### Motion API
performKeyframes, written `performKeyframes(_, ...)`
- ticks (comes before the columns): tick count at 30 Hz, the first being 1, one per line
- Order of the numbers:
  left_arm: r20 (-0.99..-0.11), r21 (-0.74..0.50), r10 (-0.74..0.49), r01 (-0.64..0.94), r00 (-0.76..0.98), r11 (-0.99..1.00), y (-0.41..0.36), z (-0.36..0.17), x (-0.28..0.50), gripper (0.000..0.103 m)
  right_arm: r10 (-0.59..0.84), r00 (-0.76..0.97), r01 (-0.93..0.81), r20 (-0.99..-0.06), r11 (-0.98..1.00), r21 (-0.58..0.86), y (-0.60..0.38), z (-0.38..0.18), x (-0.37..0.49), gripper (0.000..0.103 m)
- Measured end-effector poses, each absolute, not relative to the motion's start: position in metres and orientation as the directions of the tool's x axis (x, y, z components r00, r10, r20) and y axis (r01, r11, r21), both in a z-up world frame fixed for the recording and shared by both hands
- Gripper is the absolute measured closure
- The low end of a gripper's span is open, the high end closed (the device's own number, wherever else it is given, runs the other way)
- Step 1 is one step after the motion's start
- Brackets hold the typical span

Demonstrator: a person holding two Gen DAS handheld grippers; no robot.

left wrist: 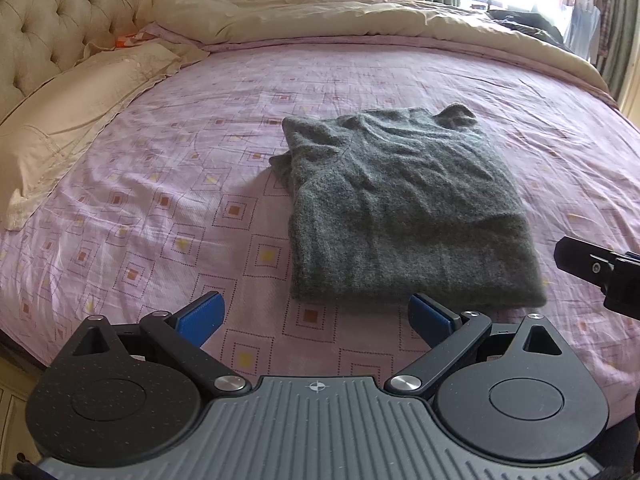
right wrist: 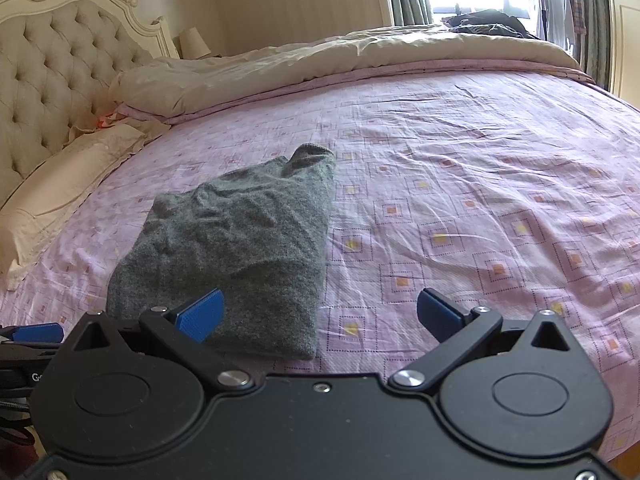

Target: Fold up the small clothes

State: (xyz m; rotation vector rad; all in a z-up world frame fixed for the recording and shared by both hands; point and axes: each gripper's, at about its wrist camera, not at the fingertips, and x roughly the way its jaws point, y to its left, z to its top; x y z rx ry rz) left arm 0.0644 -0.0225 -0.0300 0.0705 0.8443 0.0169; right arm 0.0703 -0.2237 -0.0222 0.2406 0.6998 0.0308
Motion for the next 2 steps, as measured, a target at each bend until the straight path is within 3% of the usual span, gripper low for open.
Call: performKeyframes(2, -0.745, 0.075, 0.046, 0.016, 0.665, 0.997, -0.0239, -0.0305, 0.0643, 0.003, 0.108, 0.765, 0.054, -0.634, 0.971, 0.231, -0.2239, -0.0227, 0.0701, 0.001)
